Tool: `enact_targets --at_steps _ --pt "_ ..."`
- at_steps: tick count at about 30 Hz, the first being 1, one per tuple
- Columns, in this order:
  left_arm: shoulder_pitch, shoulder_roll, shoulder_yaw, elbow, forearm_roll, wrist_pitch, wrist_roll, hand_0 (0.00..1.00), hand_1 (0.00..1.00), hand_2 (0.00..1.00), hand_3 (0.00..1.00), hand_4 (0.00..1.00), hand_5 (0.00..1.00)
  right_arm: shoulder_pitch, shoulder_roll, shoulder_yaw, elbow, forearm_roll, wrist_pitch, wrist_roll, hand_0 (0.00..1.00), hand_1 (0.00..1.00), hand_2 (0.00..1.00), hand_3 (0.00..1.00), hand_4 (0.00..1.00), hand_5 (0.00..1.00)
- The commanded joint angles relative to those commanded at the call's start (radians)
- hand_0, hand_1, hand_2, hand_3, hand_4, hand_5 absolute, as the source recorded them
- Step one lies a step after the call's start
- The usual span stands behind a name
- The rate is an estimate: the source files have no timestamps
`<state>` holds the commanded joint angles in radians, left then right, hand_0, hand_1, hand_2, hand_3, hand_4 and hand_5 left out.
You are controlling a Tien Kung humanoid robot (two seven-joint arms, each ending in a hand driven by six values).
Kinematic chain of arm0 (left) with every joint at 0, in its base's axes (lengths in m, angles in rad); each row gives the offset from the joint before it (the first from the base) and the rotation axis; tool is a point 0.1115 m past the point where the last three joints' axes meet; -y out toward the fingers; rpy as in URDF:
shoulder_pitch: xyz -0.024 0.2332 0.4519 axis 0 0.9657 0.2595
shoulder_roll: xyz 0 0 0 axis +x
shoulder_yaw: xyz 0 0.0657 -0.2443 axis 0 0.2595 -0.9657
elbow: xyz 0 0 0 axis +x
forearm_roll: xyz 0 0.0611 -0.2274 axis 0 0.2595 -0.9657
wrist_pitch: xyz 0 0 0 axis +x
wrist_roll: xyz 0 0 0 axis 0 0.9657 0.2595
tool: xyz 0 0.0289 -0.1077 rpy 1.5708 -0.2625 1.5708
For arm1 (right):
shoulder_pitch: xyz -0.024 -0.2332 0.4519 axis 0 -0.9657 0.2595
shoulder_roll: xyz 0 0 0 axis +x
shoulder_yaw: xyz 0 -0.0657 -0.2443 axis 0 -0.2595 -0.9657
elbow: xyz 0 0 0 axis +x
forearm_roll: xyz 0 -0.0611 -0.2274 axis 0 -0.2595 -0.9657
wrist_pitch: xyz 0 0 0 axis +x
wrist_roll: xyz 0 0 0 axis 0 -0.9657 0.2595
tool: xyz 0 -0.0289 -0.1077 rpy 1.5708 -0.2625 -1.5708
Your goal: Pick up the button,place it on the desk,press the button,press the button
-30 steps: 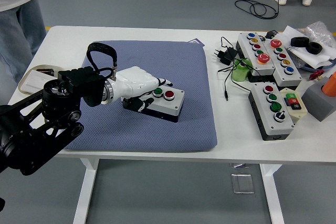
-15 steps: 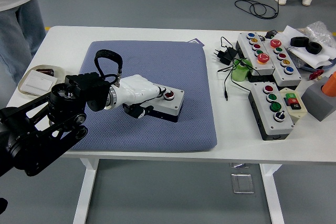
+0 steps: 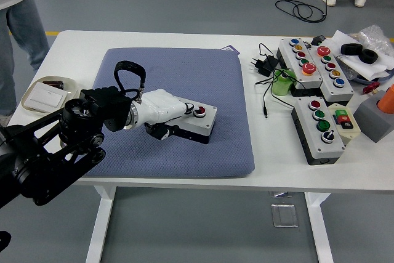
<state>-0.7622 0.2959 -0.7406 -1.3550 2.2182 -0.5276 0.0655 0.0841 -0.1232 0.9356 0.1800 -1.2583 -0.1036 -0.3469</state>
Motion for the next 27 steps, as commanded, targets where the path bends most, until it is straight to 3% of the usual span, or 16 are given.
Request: enact_targets --at_steps 9,13,16,17,18,22,23,27 --pt "-0.002 0.000 0.011 0.016 0.008 -0.005 -0.001 0.111 0.009 0.048 0.850 0.401 0.002 0.002 0.000 0.002 0.000 -0.001 -0.001 0.000 0.642 0.460 0.616 0.562 0.303 0.220" --pt "0.002 0.005 -0.004 0.002 0.003 0.018 -0.002 0.111 0.009 0.049 0.881 0.400 0.002 0.002 0.000 0.003 0.000 -0.002 -0.001 0.000 0.642 0.460 0.616 0.561 0.302 0.220" --pt "0.015 0.012 -0.048 -0.030 -0.027 0.083 0.011 0.111 0.009 0.049 0.881 0.400 0.002 0.002 0.000 0.004 0.000 -0.002 -0.001 0.000 0.642 0.460 0.616 0.561 0.302 0.220" --pt "0.017 0.013 -0.058 -0.037 -0.033 0.098 0.013 0.115 0.015 0.056 0.992 0.415 0.002 0.002 0.000 0.005 0.000 -0.002 -0.001 0.000 0.641 0.459 0.616 0.561 0.302 0.220" --pt "0.018 0.014 -0.061 -0.039 -0.034 0.103 0.014 0.115 0.015 0.056 0.992 0.415 0.002 0.002 0.000 0.005 0.000 -0.002 -0.001 0.000 0.641 0.459 0.616 0.561 0.302 0.220" --pt "0.048 0.012 -0.166 -0.063 -0.130 0.226 0.035 0.115 0.015 0.056 0.992 0.415 0.002 0.002 0.000 0.005 0.000 -0.003 0.000 0.000 0.641 0.459 0.616 0.561 0.302 0.220" --pt "0.051 0.011 -0.185 -0.063 -0.154 0.259 0.036 0.113 0.135 0.185 0.998 0.833 0.717 0.001 0.000 0.005 0.000 -0.002 -0.001 0.000 0.642 0.459 0.616 0.561 0.302 0.220" --pt "0.078 0.007 -0.261 -0.030 -0.316 0.426 0.040 0.113 0.135 0.185 0.998 0.833 0.717 0.000 0.000 0.005 0.000 -0.004 0.000 0.000 0.642 0.459 0.616 0.561 0.302 0.220"
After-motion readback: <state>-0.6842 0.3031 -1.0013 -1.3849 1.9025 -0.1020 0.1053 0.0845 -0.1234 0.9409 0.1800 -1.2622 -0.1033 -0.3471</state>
